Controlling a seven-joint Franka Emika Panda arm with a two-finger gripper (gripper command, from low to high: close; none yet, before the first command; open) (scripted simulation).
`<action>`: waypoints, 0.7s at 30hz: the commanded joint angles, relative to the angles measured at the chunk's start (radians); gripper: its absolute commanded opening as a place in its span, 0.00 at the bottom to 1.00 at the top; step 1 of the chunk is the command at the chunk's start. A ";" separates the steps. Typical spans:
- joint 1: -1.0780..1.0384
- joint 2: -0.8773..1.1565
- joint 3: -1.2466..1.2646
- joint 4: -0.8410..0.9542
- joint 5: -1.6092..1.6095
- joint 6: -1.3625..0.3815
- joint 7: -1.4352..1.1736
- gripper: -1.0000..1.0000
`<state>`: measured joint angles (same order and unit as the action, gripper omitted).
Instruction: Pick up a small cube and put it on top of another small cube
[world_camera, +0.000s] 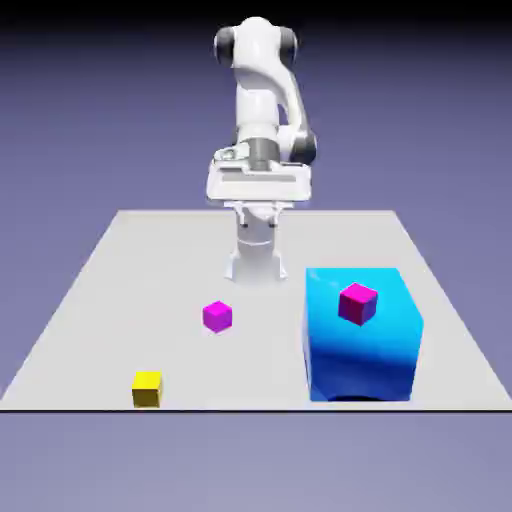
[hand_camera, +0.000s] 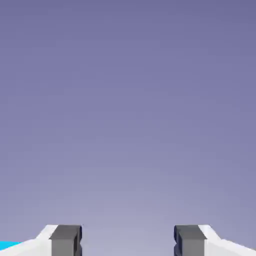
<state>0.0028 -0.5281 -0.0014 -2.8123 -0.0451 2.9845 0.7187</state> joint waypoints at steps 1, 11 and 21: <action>-0.008 0.035 -0.001 -0.002 -0.037 -0.044 -0.019 0.50; -0.084 0.383 -0.012 -0.021 -0.411 -0.478 -0.203 0.50; -0.121 0.692 -0.095 -0.017 -0.727 -0.485 -0.144 0.50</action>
<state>-0.1184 0.1638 -0.0964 -2.8293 -0.7722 2.4990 0.5743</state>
